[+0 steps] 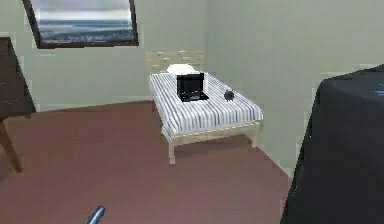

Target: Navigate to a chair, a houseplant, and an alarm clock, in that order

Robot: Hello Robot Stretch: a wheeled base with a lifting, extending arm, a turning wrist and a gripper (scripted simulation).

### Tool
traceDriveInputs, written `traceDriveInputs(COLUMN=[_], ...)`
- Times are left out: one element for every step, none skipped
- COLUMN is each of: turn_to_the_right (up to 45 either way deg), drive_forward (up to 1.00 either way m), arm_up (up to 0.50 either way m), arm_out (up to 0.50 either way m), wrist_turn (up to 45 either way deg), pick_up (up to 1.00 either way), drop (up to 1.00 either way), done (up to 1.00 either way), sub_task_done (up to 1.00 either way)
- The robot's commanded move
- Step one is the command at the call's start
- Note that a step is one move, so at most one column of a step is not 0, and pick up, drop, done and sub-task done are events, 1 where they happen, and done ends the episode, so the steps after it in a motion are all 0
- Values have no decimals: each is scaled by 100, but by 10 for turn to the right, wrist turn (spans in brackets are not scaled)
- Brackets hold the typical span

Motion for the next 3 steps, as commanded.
traceDriveInputs(turn_to_the_right=[0, 300, 0], drive_forward=[85, 0, 70], arm_up=[0, 0, 0], arm_out=[0, 0, 0], wrist_turn=[0, 0, 0], pick_up=[0, 0, 0], drop=[0, 0, 0], done=[0, 0, 0], sub_task_done=[0, 0, 0])
